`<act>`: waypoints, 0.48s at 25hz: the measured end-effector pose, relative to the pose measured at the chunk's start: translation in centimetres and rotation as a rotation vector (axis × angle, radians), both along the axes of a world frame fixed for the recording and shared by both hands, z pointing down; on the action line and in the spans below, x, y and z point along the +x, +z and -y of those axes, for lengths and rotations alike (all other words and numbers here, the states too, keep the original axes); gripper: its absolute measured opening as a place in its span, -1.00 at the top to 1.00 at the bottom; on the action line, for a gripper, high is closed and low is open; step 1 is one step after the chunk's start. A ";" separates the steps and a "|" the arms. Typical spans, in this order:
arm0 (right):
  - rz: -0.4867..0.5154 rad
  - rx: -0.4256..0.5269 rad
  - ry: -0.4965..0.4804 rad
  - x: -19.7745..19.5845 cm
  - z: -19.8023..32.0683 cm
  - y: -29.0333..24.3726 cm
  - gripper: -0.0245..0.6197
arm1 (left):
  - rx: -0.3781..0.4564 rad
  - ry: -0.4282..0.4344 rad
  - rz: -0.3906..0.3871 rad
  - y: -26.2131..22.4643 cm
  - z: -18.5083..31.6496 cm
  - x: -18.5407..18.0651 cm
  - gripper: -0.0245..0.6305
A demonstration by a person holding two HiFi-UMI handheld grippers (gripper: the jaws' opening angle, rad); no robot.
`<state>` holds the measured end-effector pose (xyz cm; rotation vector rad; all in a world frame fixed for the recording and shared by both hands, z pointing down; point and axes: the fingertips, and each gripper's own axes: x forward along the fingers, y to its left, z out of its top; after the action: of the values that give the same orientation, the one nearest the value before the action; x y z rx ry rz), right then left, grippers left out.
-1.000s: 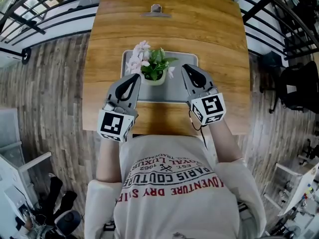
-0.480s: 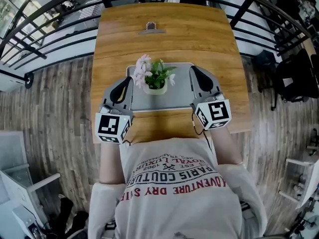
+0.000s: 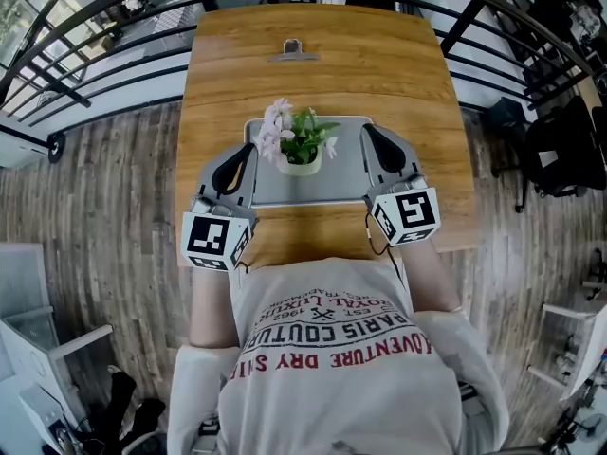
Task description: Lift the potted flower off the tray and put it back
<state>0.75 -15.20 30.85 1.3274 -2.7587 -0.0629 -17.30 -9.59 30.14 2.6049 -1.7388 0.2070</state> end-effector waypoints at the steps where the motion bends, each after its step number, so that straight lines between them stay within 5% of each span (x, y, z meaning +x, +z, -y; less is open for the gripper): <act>1: -0.001 0.000 -0.001 0.0 0.0 0.0 0.84 | 0.000 -0.002 0.000 0.0 0.0 0.0 0.89; 12: 0.019 -0.017 -0.028 0.2 -0.6 0.1 0.84 | -0.008 -0.003 0.003 -0.1 -0.4 0.8 0.89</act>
<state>0.95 -14.63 30.91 1.2927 -2.7867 -0.0288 -16.51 -9.17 30.05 2.5973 -1.7386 0.2174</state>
